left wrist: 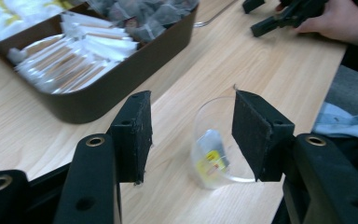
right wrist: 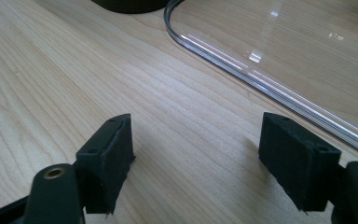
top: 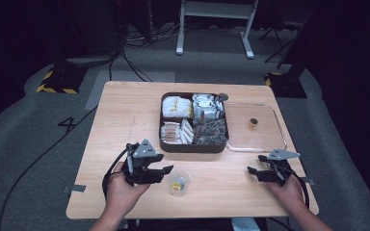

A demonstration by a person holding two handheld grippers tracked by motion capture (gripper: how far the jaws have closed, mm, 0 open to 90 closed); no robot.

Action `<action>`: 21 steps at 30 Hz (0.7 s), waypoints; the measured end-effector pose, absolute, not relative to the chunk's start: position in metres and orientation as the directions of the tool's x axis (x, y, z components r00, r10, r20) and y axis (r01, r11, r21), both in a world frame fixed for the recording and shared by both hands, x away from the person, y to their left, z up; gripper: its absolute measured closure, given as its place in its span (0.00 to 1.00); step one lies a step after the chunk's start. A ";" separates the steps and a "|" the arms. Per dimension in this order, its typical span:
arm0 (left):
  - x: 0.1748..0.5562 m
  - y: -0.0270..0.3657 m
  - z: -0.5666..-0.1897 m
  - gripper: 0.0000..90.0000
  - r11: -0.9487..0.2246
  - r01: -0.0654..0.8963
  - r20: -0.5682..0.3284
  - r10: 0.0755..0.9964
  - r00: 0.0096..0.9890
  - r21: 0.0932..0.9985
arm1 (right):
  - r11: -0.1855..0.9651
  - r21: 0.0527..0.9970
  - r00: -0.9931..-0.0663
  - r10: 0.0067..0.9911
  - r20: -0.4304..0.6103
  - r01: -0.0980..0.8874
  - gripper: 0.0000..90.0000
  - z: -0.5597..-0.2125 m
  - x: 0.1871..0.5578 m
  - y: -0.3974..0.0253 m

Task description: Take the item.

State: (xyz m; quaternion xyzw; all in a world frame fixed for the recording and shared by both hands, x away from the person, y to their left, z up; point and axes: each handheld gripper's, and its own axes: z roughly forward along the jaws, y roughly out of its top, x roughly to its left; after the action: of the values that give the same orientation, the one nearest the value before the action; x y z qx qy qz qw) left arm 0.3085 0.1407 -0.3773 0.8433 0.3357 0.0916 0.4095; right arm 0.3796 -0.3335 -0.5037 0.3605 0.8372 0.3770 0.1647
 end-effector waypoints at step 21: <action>0.312 0.215 -0.406 0.49 -0.430 0.544 -0.078 0.729 0.680 0.721 | 0.456 0.750 -0.686 0.728 -0.005 0.479 0.29 -0.504 0.380 -0.333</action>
State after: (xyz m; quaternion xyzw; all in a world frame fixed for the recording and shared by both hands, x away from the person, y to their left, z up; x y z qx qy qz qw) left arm 0.3116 0.2153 -0.4061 0.8365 0.3803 0.1237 0.3747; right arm 0.3796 -0.3334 -0.5037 0.3603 0.8371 0.3770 0.1653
